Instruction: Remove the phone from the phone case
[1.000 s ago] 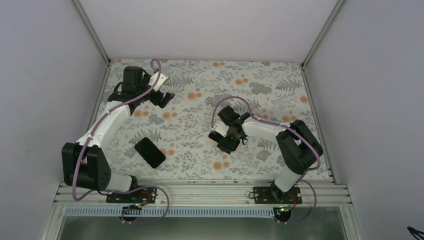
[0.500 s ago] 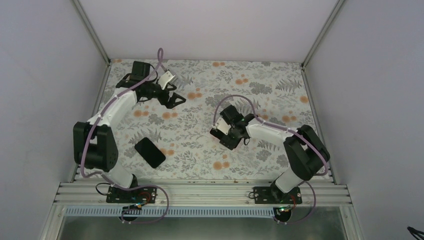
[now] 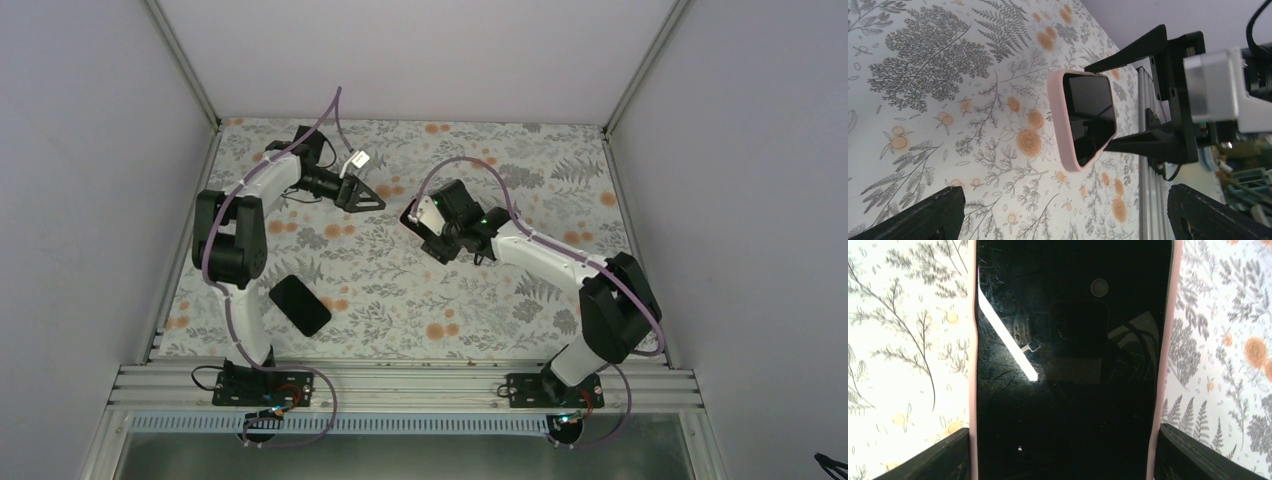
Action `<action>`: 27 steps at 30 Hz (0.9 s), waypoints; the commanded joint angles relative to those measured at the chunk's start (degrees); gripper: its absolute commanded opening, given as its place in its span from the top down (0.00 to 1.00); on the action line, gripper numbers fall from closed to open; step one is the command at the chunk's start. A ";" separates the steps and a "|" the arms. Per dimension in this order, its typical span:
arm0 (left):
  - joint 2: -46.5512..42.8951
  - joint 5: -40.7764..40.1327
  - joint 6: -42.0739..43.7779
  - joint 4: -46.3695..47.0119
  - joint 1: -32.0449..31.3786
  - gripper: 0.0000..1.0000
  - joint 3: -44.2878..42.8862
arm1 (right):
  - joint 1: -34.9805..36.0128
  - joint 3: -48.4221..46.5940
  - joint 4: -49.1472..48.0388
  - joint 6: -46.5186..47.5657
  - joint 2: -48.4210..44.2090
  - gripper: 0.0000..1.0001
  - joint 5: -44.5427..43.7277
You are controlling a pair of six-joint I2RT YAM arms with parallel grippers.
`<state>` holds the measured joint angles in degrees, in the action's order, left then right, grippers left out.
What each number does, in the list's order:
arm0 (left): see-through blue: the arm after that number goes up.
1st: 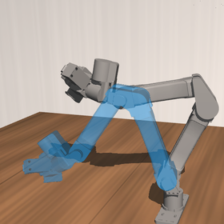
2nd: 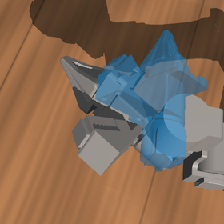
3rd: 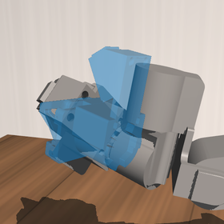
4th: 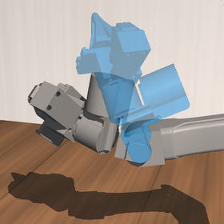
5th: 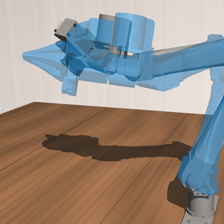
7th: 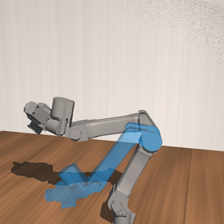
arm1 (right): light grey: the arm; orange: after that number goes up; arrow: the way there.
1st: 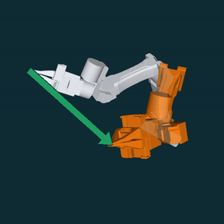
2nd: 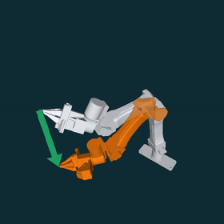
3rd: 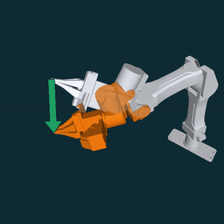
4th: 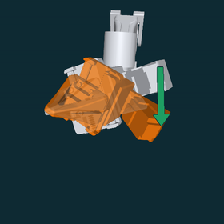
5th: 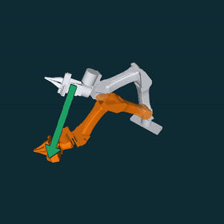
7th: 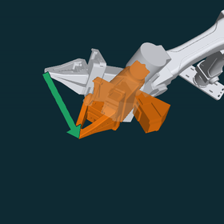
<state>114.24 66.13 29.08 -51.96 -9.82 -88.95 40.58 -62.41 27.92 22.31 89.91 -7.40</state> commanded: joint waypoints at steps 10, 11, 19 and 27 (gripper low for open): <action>5.72 3.68 -11.66 2.86 -2.43 0.00 -7.88 | 3.42 -9.93 -4.66 1.43 3.62 0.17 -1.87; 5.85 3.99 -12.19 3.16 -2.40 0.00 -7.86 | 3.67 -10.28 -4.76 1.43 3.60 0.17 -1.99; 9.34 6.92 -8.49 -3.59 -3.51 0.31 -11.16 | 4.40 -10.52 -7.72 2.20 4.09 0.17 -4.44; 11.38 7.38 -1.03 -12.46 -4.63 0.34 -14.46 | 4.42 -10.92 -8.88 2.99 4.47 0.16 -6.30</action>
<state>124.53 71.07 23.24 -58.78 -13.82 -101.01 44.58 -70.50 23.70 24.38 94.56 -11.38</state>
